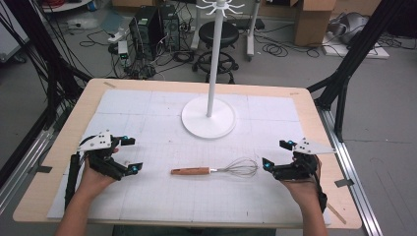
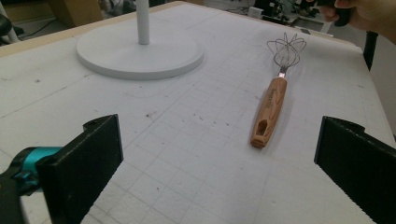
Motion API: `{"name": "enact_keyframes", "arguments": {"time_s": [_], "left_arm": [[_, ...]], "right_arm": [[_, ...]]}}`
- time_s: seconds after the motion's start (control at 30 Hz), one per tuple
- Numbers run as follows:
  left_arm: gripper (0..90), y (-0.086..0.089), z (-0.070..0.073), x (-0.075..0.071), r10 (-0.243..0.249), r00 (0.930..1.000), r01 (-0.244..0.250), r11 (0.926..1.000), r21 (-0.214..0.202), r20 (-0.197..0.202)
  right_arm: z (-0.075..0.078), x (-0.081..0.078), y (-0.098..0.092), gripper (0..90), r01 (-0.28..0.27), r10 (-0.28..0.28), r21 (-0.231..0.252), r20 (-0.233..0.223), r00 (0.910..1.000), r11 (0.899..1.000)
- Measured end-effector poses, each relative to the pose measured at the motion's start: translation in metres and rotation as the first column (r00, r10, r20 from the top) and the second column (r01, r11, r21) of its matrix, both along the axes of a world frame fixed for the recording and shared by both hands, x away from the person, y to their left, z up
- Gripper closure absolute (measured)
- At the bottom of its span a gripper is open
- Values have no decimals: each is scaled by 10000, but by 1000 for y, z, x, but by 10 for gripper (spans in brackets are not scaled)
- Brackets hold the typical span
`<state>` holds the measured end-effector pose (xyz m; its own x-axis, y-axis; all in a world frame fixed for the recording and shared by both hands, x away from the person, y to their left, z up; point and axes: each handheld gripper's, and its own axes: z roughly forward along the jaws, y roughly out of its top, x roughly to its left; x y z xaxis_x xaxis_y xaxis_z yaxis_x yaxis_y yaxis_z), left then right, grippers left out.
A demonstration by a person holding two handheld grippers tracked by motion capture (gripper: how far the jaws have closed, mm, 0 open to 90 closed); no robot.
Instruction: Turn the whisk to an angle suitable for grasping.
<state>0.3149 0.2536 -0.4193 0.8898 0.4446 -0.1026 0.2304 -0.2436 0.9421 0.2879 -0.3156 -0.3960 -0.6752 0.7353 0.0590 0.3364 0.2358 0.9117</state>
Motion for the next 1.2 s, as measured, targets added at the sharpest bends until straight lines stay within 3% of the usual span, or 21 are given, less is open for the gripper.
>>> {"name": "enact_keyframes", "arguments": {"time_s": [0.17, 0.33, 0.5, 0.77, 1.2], "left_arm": [[17, 1, -1, 1, 38, 10000, -38, 10000, 1, 0], [17, 4, 3, 0, 124, 9999, -121, 9995, -282, 114], [17, 3, 2, 0, 69, 9999, -68, 9999, -94, 138], [17, 6, 3, 0, 110, 9998, -106, 9997, -204, 171], [17, 3, 4, -1, 41, 9997, -42, 10000, 14, 243]], "right_arm": [[-2, 2, -2, 29, -19, 19, -26, -67, 10000, 10000], [-2, -3, -2, 29, 46, -46, -100, -63, 10000, 9999], [0, -3, -2, 29, 42, -41, -67, 59, 10000, 10000], [-2, -1, 4, 29, -178, 176, -122, -126, 9998, 9998], [5, -1, 13, 29, -421, 422, -219, 50, 9991, 9989]]}}
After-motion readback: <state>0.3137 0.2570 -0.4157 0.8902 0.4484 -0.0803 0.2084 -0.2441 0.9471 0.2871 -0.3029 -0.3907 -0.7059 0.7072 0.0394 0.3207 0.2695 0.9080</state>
